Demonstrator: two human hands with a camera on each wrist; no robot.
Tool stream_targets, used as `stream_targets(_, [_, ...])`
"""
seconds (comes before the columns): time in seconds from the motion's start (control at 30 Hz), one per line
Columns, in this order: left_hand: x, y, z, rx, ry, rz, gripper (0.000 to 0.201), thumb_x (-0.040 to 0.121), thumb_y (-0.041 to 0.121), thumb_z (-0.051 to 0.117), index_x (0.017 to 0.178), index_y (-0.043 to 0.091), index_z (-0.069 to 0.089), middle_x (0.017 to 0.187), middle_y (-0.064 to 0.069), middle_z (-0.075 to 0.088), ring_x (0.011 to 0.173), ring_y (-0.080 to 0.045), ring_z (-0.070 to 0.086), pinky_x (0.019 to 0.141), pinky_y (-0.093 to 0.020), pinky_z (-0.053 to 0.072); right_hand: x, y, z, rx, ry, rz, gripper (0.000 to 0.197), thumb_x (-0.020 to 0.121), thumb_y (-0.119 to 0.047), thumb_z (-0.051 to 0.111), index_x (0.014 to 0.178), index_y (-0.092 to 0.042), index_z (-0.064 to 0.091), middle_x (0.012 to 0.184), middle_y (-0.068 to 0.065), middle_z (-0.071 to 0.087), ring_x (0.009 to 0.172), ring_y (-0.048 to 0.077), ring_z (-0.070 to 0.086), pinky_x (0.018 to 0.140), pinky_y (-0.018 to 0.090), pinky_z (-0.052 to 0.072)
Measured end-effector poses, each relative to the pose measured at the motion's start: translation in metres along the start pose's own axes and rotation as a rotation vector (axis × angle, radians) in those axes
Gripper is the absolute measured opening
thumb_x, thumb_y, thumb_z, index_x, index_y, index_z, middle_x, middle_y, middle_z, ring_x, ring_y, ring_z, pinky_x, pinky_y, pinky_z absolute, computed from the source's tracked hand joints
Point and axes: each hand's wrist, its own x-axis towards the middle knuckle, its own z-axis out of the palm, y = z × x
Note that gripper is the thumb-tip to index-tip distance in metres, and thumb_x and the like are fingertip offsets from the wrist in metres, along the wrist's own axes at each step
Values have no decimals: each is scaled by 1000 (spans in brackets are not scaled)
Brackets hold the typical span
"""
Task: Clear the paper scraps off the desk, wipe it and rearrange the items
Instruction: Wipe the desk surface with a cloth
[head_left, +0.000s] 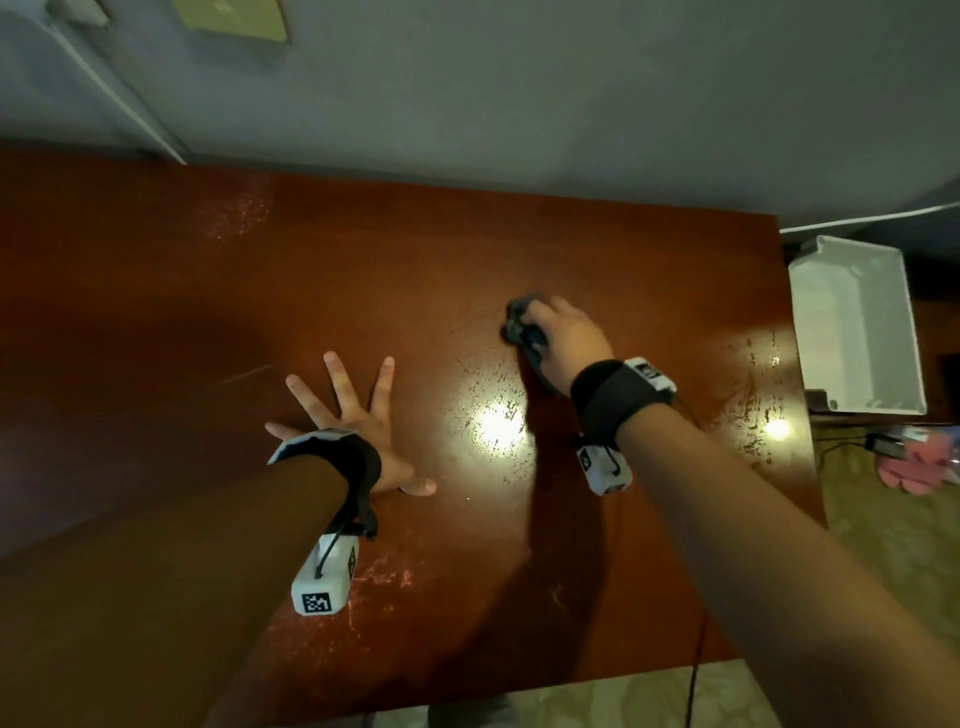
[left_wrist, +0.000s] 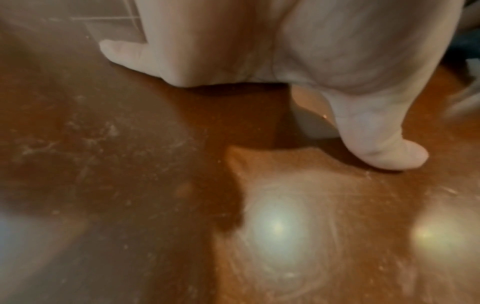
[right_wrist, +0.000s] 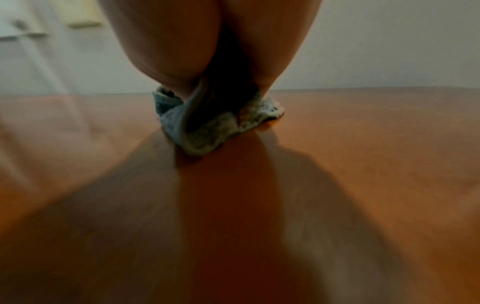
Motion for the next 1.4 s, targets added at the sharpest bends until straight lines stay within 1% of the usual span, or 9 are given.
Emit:
stream_targets(0.27, [-9, 3, -5, 8, -16, -9, 153, 48, 80, 76, 128, 44, -51, 122, -13, -69, 126, -56, -44, 100, -84, 4, -136, -30, 83, -58, -185, -268, 50, 80, -4, 66, 124, -26, 55, 129, 1, 53, 111, 26, 50, 88, 42, 53])
stream_targets(0.43, [-11, 4, -6, 10, -17, -15, 154, 47, 80, 76, 127, 44, -51, 121, -14, -69, 125, -56, -44, 100, -84, 6, -141, -24, 93, -72, -232, -352, 55, 76, -4, 72, 124, -26, 55, 126, 2, 54, 109, 29, 52, 82, 44, 55])
stream_targets(0.53, [-10, 2, -6, 11, -12, -11, 154, 47, 81, 75, 126, 44, -52, 122, -14, -68, 126, -57, -43, 100, -84, 6, -118, -13, 76, -50, -147, -284, 50, 81, -7, 69, 123, -29, 54, 126, -2, 54, 112, 25, 53, 84, 41, 56])
stream_targets(0.67, [-6, 0, -3, 27, 3, -8, 156, 42, 84, 74, 123, 46, -54, 122, -13, -68, 127, -57, -41, 99, -85, 7, -62, 24, 35, 22, 66, -40, 38, 87, -6, 63, 121, -23, 58, 133, 4, 52, 117, 31, 52, 99, 44, 49])
stream_targets(0.83, [-6, 1, -1, 40, 12, -7, 155, 42, 86, 72, 122, 46, -54, 123, -14, -68, 127, -58, -41, 98, -85, 8, -39, 36, 12, 63, 123, 86, 37, 87, 0, 60, 119, -18, 58, 131, 5, 53, 118, 31, 52, 103, 40, 46])
stream_targets(0.93, [-6, 1, -1, 50, 16, -3, 155, 42, 86, 71, 123, 45, -54, 124, -15, -67, 128, -59, -39, 98, -85, 8, -71, 30, 36, 44, 118, -1, 35, 85, -4, 64, 116, -20, 60, 129, 3, 55, 115, 29, 54, 100, 41, 48])
stream_targets(1.07, [-8, 1, -2, 57, 14, -4, 155, 43, 85, 72, 124, 44, -54, 127, -15, -65, 128, -59, -39, 99, -84, 9, -146, 23, 86, 1, 73, -132, 36, 79, -9, 72, 110, -24, 61, 115, 2, 62, 96, 24, 59, 80, 42, 57])
stream_targets(1.2, [-9, 2, -3, 62, 12, -7, 155, 43, 85, 73, 123, 45, -54, 127, -14, -65, 129, -58, -38, 101, -83, 10, -213, 16, 126, -26, 8, -258, 51, 67, -5, 78, 113, -22, 62, 110, 3, 63, 89, 25, 58, 67, 40, 58])
stream_targets(1.4, [-5, 2, -2, 68, 13, -25, 157, 39, 87, 72, 115, 46, -59, 122, -13, -68, 128, -59, -39, 102, -82, 10, -226, 26, 133, -26, -77, -456, 54, 67, -7, 79, 115, -23, 60, 110, 3, 60, 91, 28, 59, 63, 37, 58])
